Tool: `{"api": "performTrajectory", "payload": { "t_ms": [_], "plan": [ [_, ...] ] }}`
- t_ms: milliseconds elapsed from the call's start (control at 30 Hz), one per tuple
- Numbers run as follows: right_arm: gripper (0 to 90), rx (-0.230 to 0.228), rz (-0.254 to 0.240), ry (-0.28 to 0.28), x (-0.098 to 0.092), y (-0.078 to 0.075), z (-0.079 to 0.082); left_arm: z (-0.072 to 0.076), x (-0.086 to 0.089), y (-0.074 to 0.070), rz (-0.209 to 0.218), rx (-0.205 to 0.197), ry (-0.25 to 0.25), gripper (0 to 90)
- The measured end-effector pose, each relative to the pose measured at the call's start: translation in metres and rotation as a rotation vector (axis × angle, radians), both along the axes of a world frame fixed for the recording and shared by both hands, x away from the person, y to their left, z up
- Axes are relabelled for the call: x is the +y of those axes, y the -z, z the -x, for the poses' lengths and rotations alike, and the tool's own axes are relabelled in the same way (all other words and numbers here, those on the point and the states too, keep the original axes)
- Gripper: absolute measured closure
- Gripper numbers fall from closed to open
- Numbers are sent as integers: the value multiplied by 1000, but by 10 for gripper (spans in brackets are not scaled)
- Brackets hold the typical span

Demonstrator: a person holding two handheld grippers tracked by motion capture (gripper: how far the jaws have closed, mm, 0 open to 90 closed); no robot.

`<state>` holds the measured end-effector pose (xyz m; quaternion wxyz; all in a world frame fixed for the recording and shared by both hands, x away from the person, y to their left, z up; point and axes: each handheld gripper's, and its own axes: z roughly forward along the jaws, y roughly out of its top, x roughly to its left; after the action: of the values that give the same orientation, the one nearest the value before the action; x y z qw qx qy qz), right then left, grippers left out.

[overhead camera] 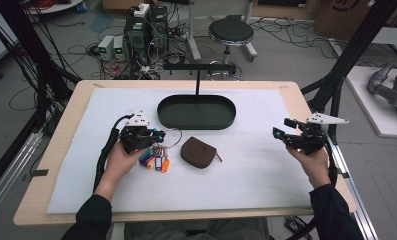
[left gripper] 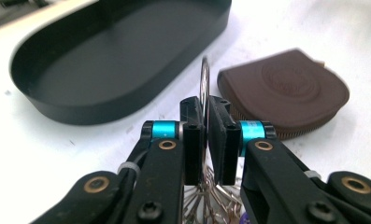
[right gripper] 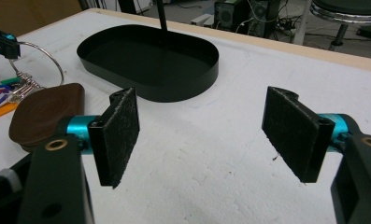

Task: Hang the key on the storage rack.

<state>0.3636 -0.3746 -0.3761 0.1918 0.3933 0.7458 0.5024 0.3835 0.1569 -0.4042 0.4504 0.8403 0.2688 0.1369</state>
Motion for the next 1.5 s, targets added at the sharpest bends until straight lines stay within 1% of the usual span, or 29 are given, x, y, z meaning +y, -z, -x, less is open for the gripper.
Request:
{"api": "performTrajectory", "payload": {
  "t_ms": [67,133,233,333,433,533,700,967,1133,1233,1367,1500],
  "plan": [
    [281,0,-1,1,0,0,0,0,-1,0,-7,-4,7,839],
    [281,1,-4,2,0,0,0,0,-1,-1,-4,-15,13,859],
    [281,1,-3,1,-1,0,0,0,1,-1,6,-16,15,861],
    [281,2,-2,0,0,0,0,1,4,-4,26,-25,11,863],
    [281,1,-3,1,0,0,0,2,9,-8,62,-38,12,864],
    [281,2,-2,2,0,0,0,4,12,-12,83,-67,5,864],
    [281,4,0,5,0,0,-1,9,15,-21,130,-101,-10,864],
    [281,4,4,4,0,0,0,17,19,-41,187,-166,-25,863],
    [281,2,5,6,0,0,0,20,22,-51,234,-201,-36,864],
    [281,4,4,7,0,0,0,20,23,-56,241,-218,-42,864],
    [281,6,5,7,0,0,0,20,24,-61,275,-231,-47,864],
    [281,6,7,7,0,1,0,20,24,-66,280,-247,-51,864]
  ]
}}
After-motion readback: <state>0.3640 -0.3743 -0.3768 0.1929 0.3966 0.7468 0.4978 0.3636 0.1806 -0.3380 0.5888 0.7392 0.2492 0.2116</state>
